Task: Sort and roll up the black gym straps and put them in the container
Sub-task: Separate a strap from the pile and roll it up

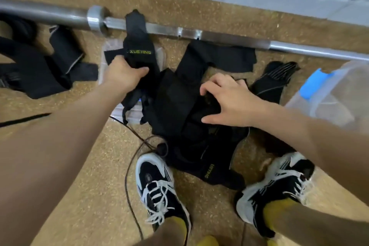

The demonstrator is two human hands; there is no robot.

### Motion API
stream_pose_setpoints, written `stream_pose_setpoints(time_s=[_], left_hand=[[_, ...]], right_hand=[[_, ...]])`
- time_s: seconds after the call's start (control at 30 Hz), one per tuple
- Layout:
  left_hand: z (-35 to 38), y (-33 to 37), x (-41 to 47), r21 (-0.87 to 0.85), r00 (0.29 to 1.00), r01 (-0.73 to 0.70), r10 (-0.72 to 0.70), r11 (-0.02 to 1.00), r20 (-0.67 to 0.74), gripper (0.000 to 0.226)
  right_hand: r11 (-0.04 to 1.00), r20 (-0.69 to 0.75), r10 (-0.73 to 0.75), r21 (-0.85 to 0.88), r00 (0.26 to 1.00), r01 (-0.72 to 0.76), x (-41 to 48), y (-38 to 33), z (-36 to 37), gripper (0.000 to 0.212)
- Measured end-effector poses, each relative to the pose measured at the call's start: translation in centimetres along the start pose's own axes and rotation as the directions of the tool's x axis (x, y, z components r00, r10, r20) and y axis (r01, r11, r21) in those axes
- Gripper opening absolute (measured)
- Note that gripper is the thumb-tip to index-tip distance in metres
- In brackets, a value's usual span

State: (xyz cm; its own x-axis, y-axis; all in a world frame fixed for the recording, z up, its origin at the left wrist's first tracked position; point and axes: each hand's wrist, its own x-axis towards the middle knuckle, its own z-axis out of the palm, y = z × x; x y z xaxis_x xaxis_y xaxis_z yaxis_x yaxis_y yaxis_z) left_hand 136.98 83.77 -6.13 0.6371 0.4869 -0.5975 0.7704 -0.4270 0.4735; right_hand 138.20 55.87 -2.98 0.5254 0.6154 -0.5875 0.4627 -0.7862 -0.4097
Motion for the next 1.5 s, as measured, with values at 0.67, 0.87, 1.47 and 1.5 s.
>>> stream_pose_setpoints(time_s=[0.67,0.87,1.47,1.5], left_hand=[[-5.3,7.1,-16.2,-0.302,0.928,-0.364,0.373,0.881,-0.031,0.009],[-10.3,9.4,-23.4,-0.524,0.884,-0.45,0.443,0.723,-0.148,0.014],[-1.9,-1.8,-19.1,-0.301,0.953,-0.099,0.178,0.948,0.245,0.024],[-2.0,-1.4,-19.0,-0.37,0.959,-0.05,0.148,0.928,0.241,0.028]], right_hand=[[0.949,0.006,0.155,0.277,0.988,-0.151,-8.5,-1.5,5.8,0.017],[0.461,-0.315,0.364,0.879,0.877,0.124,-12.6,-5.4,-5.5,0.012],[0.886,0.162,0.304,0.314,0.939,-0.341,-6.5,-9.1,14.8,0.051],[0.855,0.162,0.3,0.391,0.94,-0.34,-6.2,-9.1,14.2,0.047]])
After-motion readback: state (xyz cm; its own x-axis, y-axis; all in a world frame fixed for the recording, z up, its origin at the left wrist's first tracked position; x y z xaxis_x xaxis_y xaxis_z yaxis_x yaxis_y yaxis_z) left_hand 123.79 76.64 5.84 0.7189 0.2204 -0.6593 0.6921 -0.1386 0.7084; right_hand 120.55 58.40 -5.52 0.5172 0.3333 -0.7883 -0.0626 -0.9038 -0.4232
